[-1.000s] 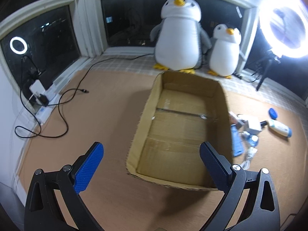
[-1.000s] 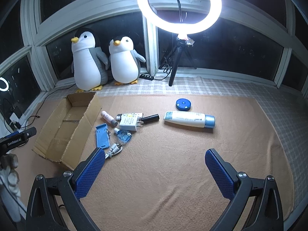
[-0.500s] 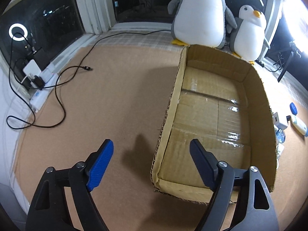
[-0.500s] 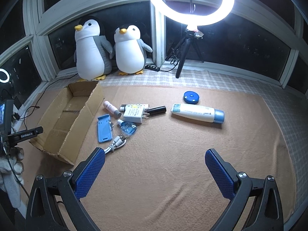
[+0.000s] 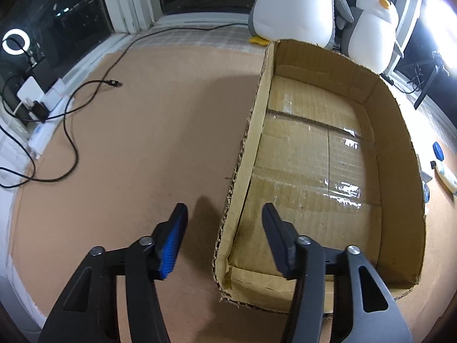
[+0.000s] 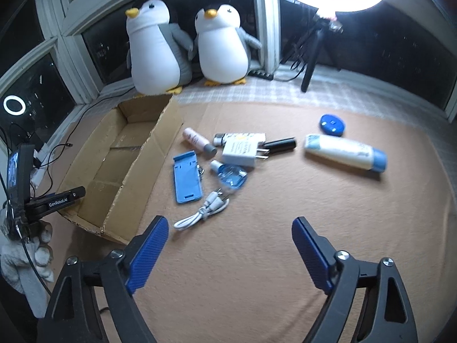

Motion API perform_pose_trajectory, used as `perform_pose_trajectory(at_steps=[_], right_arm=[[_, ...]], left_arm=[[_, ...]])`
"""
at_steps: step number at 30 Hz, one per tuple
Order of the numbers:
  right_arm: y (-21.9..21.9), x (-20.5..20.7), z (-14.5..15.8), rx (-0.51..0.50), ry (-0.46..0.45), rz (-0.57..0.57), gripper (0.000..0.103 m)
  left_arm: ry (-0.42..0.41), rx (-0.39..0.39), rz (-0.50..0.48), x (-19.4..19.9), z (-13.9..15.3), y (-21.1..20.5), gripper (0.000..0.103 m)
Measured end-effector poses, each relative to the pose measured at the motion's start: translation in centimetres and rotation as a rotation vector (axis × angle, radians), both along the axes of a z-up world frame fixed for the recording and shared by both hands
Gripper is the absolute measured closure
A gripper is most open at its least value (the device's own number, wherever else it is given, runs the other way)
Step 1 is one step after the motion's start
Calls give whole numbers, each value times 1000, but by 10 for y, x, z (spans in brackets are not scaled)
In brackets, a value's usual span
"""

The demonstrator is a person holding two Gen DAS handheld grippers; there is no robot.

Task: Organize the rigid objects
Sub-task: 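Move the right gripper over the white USB cable and close on it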

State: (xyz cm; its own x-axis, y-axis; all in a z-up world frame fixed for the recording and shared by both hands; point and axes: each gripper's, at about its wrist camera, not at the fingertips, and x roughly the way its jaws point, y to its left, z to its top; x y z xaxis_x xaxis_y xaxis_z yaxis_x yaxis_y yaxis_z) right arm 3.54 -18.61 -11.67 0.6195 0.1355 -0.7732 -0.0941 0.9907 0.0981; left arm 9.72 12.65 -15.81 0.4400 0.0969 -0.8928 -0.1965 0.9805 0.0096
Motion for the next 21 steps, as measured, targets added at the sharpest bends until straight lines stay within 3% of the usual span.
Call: perform_pose_trajectory(at_steps=[3, 13, 21], right_arm=[[6, 10, -9, 17, 35, 1, 29], [25, 42, -46, 49, 166, -9, 55], [27, 60, -62, 78, 233, -37, 63]], left_arm=[[14, 2, -10, 1, -6, -2, 61], [1, 15, -20, 0, -7, -7, 62], [-2, 10, -16, 0, -6, -6, 62]])
